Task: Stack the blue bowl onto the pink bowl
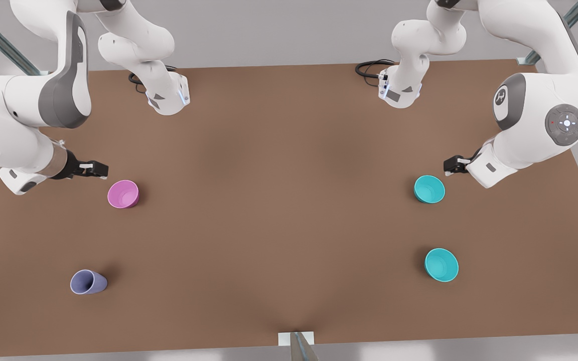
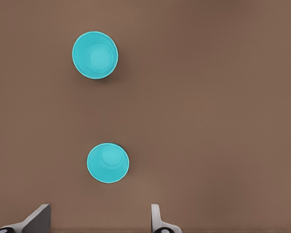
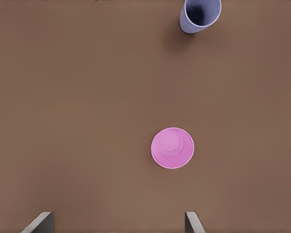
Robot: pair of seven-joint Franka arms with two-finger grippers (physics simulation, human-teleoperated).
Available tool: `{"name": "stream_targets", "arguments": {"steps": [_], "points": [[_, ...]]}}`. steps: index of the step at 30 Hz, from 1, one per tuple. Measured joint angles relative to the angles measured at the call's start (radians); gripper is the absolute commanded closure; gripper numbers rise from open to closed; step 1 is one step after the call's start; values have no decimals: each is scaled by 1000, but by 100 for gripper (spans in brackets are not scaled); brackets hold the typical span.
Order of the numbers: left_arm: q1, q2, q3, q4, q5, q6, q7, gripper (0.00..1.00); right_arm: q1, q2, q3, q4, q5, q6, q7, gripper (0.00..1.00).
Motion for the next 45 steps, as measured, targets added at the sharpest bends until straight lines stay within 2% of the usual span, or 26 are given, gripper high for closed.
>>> {"name": "stream_targets", "arguments": {"steps": [3,6,12,17,25,37,38,40,41,42,43,45], "points": [[0,0,0,0,-1,-4,1,0,-1,18,-5,-19,-11,0,1,0],[0,0,0,0,-1,-6,3,0,-26,28,-20,-160,-48,47,-6,0],[2,4,0,0,-2,-8,5,0,-196,121,-44,-425,-14,323,-32,0],[1,5,0,0,-2,-13,6,0,-241,242,-45,-448,91,498,-62,0],[-2,12,0,0,-2,-35,7,0,-289,197,-46,-670,154,706,-125,0],[-2,15,0,2,-1,-44,9,0,-309,257,-45,-714,173,855,-217,0],[-2,15,0,2,-1,-44,9,0,-309,259,-44,-714,174,860,-223,6],[-2,15,0,2,-1,-44,9,0,-309,263,-44,-715,175,869,-236,45],[-2,15,0,2,-1,-44,9,0,-309,266,-42,-712,177,872,-243,61],[-2,15,0,2,-1,-44,9,0,-307,268,-40,-711,180,875,-251,74],[-2,15,0,3,-1,-44,9,0,-306,269,-38,-710,187,877,-263,79],[-3,12,0,9,-1,-45,10,0,-298,264,-33,-710,203,877,-288,79]]}}
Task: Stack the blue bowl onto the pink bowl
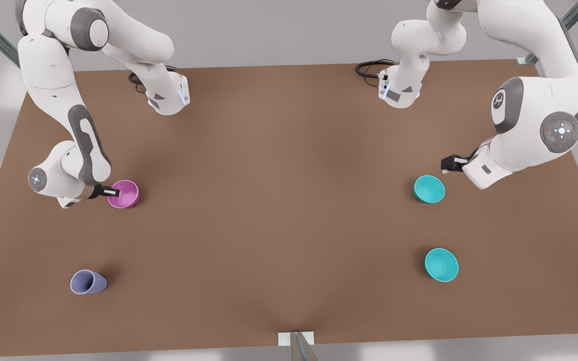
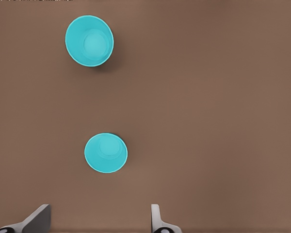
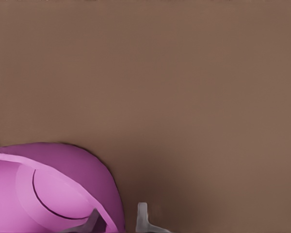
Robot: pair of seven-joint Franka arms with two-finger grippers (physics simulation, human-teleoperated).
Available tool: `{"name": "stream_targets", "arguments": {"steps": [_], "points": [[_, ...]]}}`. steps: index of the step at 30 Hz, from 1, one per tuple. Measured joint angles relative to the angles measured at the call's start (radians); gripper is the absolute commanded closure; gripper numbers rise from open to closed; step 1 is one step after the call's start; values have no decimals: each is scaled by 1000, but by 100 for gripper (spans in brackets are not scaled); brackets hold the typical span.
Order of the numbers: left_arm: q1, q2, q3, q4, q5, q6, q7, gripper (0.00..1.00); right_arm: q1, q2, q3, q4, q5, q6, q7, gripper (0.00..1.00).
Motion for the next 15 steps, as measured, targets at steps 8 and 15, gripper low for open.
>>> {"name": "stream_targets", "arguments": {"steps": [8,15], "points": [[2,0,1,15,1,0,1,0,196,-207,48,120,95,-176,-22,79],[7,1,2,24,1,-5,1,0,689,242,51,761,261,-255,239,79]]}}
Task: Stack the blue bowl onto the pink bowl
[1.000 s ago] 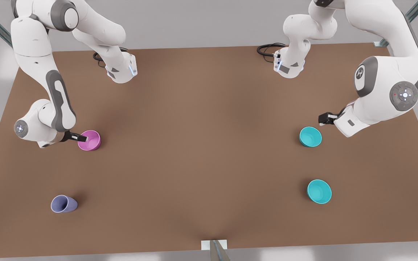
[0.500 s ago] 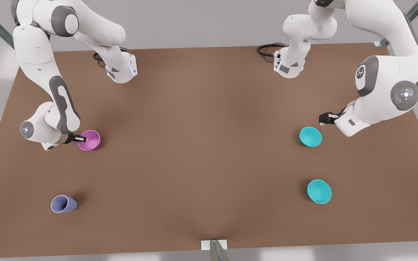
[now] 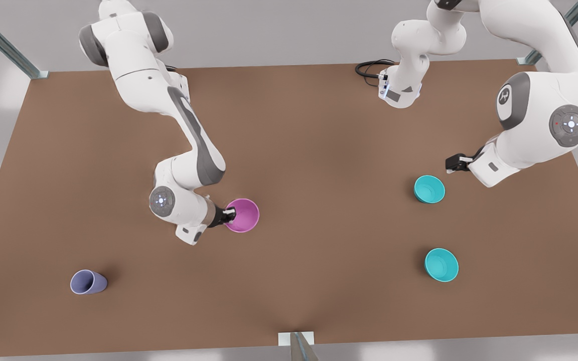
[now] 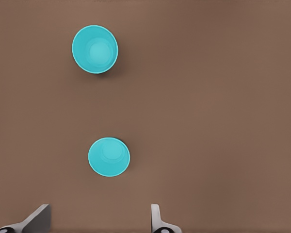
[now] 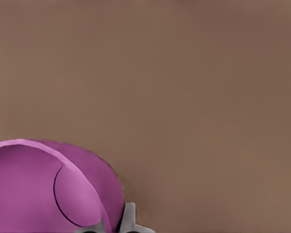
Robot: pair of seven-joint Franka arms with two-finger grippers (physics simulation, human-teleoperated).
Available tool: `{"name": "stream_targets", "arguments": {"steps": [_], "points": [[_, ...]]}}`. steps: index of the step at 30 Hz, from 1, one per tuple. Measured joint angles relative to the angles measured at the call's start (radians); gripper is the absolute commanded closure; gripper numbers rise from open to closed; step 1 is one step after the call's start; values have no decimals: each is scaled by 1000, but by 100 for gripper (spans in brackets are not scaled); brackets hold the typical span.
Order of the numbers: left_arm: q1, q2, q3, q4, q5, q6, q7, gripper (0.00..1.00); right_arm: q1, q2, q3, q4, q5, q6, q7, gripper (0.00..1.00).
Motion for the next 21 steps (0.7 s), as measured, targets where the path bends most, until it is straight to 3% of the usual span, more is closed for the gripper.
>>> {"name": "stream_targets", "arguments": {"steps": [6,12,13,14,18,21], "points": [[-8,15,-1,1,-3,-14,0,0,73,260,96,192,64,220,249,79],[32,45,3,10,-4,-19,-1,0,146,379,111,233,82,431,427,78],[44,58,4,9,-5,-19,-1,0,152,387,111,232,81,465,453,22],[59,67,4,1,-6,-18,-1,0,156,393,110,231,80,496,477,0],[99,76,4,-161,-22,41,1,0,157,383,111,236,86,581,562,0],[119,82,6,-295,-34,135,21,0,86,274,103,241,112,519,615,0]]}}
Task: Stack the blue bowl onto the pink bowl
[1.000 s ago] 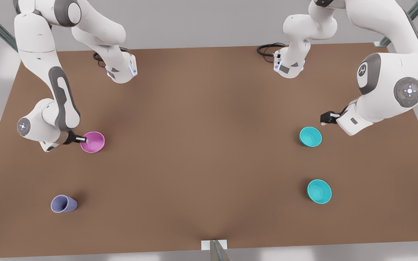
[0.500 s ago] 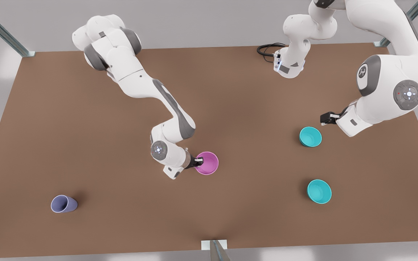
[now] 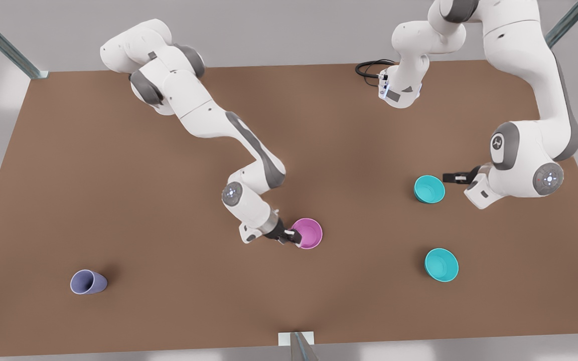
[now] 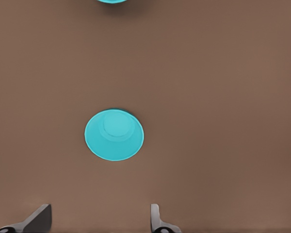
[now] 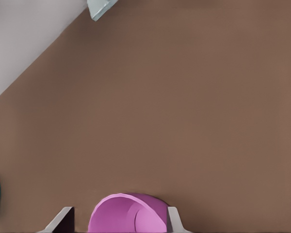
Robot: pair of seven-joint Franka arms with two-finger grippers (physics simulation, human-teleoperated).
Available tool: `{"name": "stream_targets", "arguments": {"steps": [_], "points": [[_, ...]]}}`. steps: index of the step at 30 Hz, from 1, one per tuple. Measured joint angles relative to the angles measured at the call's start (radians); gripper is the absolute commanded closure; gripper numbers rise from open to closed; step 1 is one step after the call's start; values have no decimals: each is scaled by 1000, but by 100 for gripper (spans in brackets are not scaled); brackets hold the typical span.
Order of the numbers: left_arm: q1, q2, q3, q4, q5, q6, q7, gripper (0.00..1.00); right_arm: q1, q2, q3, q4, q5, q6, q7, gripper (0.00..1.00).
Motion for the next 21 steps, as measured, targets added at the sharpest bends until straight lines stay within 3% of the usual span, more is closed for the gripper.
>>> {"name": "stream_targets", "arguments": {"steps": [6,9,12,18,20,21], "points": [[48,55,54,-278,-63,277,102,0,-405,-136,-5,77,10,-533,5,0],[63,109,59,-326,-109,406,163,0,-606,-196,-14,150,-129,-825,-78,0],[68,128,60,-344,-139,491,215,0,-608,-362,-8,185,-320,-1048,-163,0],[68,164,62,-360,-158,575,296,0,-535,-754,-3,-175,-521,-1164,-289,0],[65,169,62,-363,-159,588,317,50,-540,-796,-3,-222,-541,-1166,-323,0],[65,167,61,-363,-160,592,327,69,-542,-808,-3,-238,-548,-1167,-338,0]]}}
